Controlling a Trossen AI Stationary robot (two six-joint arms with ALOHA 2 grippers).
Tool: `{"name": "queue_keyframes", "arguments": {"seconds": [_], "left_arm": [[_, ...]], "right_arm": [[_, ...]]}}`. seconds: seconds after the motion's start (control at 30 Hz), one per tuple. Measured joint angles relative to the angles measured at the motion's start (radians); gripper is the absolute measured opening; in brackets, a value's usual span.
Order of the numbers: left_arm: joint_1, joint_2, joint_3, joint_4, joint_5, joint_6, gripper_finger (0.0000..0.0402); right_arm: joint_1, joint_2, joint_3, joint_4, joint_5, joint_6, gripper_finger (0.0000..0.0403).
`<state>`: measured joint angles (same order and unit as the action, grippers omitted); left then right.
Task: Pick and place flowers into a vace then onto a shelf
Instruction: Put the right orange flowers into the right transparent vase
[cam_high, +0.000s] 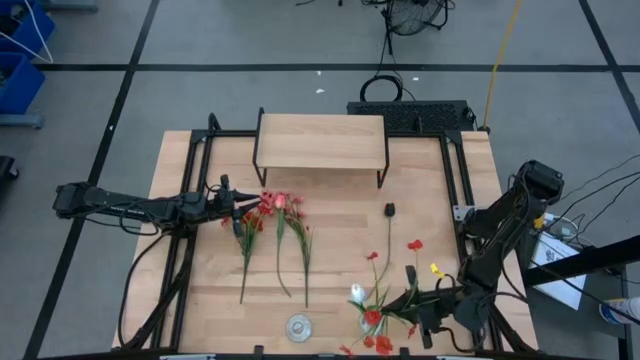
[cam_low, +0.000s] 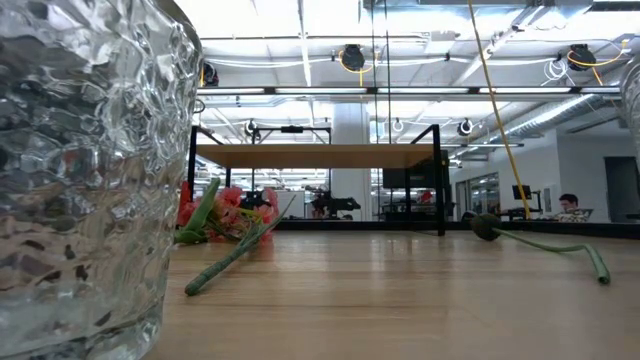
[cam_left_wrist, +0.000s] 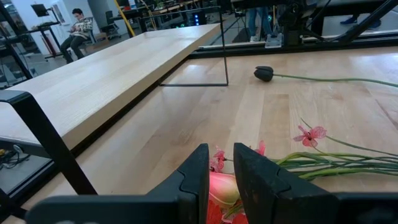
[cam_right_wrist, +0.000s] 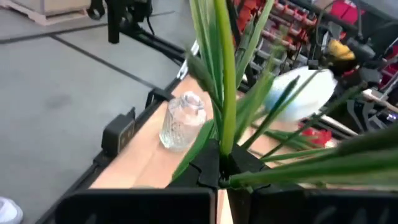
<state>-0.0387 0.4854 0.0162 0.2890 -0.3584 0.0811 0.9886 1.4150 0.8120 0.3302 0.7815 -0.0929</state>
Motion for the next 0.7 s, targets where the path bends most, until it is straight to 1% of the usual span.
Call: {"name": "queue_keyframes", "arguments": {"seconds": [0.07, 0.2, 0.4, 0.5, 0.63, 0.7], "left_arm": [[0.0, 0.0, 0.0, 0.0, 0.0, 0.0, 0.0081], [0.0, 0.0, 0.0, 0.0, 0.0, 0.0, 0.0081], [0.0, 0.0, 0.0, 0.0, 0.0, 0.0, 0.0081], [0.0, 0.0, 0.0, 0.001, 0.0, 0.0, 0.0081], [0.0, 0.0, 0.0, 0.0, 0.0, 0.0, 0.0081], [0.0, 0.0, 0.0, 0.001, 0.0, 0.0, 0.0081]], "right_arm": [[-0.001, 0.012, 0.0, 0.007, -0.004, 0.007, 0.0005], [-0.025, 0.043, 0.0, -0.005, -0.099, 0.072, 0.0006], [-0.037, 0.081, 0.002, 0.014, -0.118, 0.134, 0.0006], [-0.041, 0.088, -0.003, 0.021, -0.117, 0.141, 0.0006], [-0.035, 0.092, -0.008, 0.076, -0.053, 0.139, 0.0008], [-0.032, 0.091, -0.008, 0.081, -0.039, 0.14, 0.0015]]}}
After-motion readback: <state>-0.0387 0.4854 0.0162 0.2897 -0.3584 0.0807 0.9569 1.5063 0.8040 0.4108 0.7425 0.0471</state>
